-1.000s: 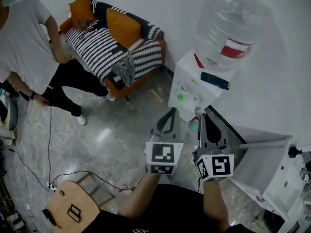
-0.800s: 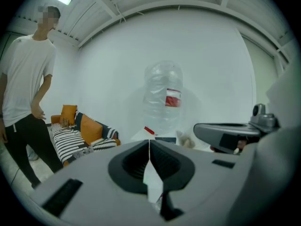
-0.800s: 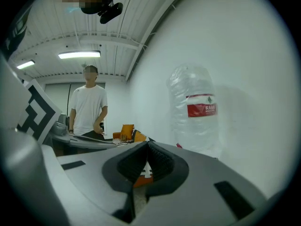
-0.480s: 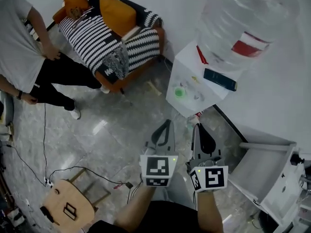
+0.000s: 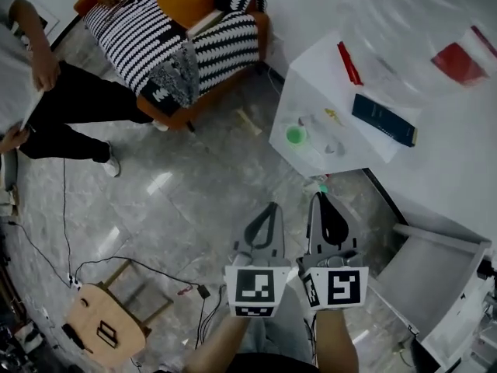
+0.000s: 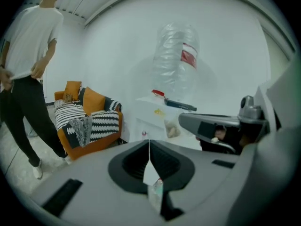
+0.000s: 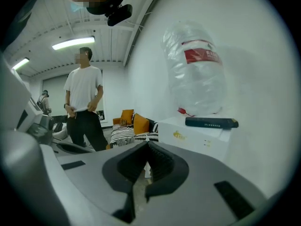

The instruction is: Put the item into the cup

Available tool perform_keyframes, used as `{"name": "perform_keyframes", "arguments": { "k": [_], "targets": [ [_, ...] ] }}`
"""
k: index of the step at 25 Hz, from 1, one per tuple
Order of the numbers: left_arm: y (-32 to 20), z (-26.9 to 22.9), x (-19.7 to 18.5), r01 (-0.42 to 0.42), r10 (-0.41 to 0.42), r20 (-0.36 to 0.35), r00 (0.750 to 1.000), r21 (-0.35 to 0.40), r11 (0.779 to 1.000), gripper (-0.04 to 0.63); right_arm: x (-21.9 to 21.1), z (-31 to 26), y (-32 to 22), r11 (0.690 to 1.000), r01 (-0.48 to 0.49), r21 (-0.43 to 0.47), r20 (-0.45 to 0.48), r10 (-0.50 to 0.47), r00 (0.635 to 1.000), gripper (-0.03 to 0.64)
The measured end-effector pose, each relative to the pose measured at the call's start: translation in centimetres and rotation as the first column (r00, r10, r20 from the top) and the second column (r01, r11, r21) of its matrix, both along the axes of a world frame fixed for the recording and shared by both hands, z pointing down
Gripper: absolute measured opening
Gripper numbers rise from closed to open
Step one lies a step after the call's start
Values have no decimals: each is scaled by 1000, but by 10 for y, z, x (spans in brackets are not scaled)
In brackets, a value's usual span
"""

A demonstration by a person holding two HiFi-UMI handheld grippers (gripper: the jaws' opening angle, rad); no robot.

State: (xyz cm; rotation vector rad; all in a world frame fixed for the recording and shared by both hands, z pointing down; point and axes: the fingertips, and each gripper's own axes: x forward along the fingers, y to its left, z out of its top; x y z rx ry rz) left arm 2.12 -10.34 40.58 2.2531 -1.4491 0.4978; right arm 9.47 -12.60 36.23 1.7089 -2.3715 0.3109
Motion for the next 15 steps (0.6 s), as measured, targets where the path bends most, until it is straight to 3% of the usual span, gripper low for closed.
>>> {"name": "perform_keyframes", "arguments": {
  "k": [15],
  "targets": [
    [-21,119,-34,73,-72,19,997,-72,995,14,11,154,-94,992,-115,-49,-62,111,992,11]
  ]
}}
